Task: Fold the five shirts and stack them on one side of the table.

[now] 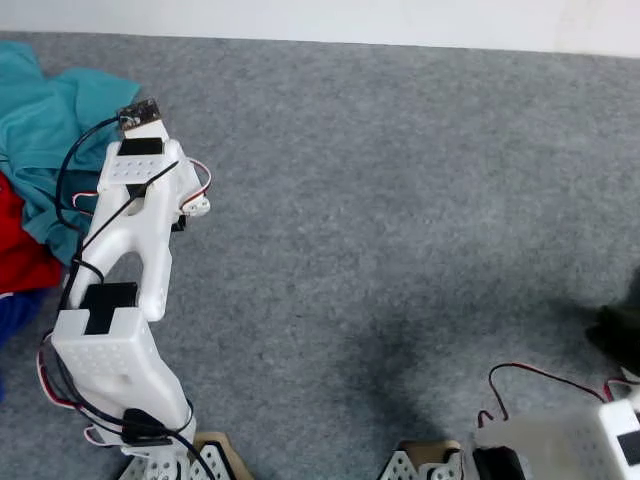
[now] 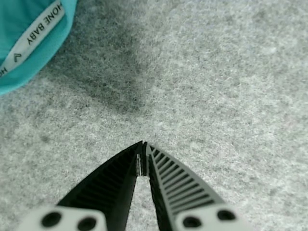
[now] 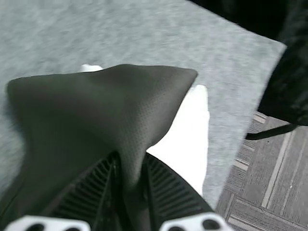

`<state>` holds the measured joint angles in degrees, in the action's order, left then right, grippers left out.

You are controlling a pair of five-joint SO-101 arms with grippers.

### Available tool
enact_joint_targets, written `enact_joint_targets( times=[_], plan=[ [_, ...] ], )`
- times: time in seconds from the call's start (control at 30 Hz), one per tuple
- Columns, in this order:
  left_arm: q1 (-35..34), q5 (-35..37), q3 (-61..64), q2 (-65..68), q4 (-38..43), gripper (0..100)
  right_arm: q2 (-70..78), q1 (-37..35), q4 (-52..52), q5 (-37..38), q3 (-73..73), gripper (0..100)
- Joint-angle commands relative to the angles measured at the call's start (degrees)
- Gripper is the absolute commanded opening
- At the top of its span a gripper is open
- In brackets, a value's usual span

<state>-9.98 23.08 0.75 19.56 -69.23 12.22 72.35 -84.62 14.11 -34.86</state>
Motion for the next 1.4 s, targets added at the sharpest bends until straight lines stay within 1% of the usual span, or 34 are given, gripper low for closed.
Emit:
enact_joint_targets(
  times=[0.0, 0.23, 0.43, 0.5, 0.57, 0.67, 0.83, 0.9, 1.03, 1.1, 1.23, 1.37],
  plan=[
    [0.9, 0.1, -0.1, -0.5, 0.6, 1, -3.3, 5.1, 3.6, 3.7, 0.7, 0.5],
    [0.9, 0.1, -0.1, -0.5, 0.6, 1, -3.4, 7.5, 15.4, 8.2, 16.5, 0.5],
    [0.8, 0.1, 0.0, -0.4, 0.5, 1, -3.5, 9.9, 27.6, 8.2, 27.6, 0.5],
    [0.8, 0.1, 0.0, -0.4, 0.5, 1, -3.5, 11.0, 29.4, 8.2, 29.8, 0.5],
    [0.8, 0.1, 0.0, -0.4, 0.5, 1, -3.5, 11.2, 29.6, 8.7, 30.6, 0.5],
    [0.8, 0.1, 0.0, -0.4, 0.6, 1, -3.5, 11.3, 29.3, 12.0, 31.0, 0.5],
    [0.8, 0.1, 0.0, -0.4, 0.6, 1, -3.4, 11.2, 29.7, 12.1, 31.0, 1.2],
    [0.8, 0.1, 0.0, -0.4, 0.6, 1, -3.6, 11.2, 29.2, 12.1, 31.0, 5.7],
    [0.8, 0.1, 0.0, -0.4, 0.6, 1, -4.0, 11.0, 27.4, 12.0, 30.4, 21.2],
    [0.8, 0.1, 0.0, -0.4, 0.6, 1, -4.4, 10.0, 25.5, 12.1, 28.3, 25.6],
    [0.8, 0.0, 0.0, -0.4, 0.6, 1, -5.8, 7.8, 19.3, 11.6, 23.8, 26.4],
    [0.6, 0.0, -0.3, -0.6, 0.6, 1, -7.4, 4.1, 12.7, 4.8, 18.5, 26.3]
  ],
)
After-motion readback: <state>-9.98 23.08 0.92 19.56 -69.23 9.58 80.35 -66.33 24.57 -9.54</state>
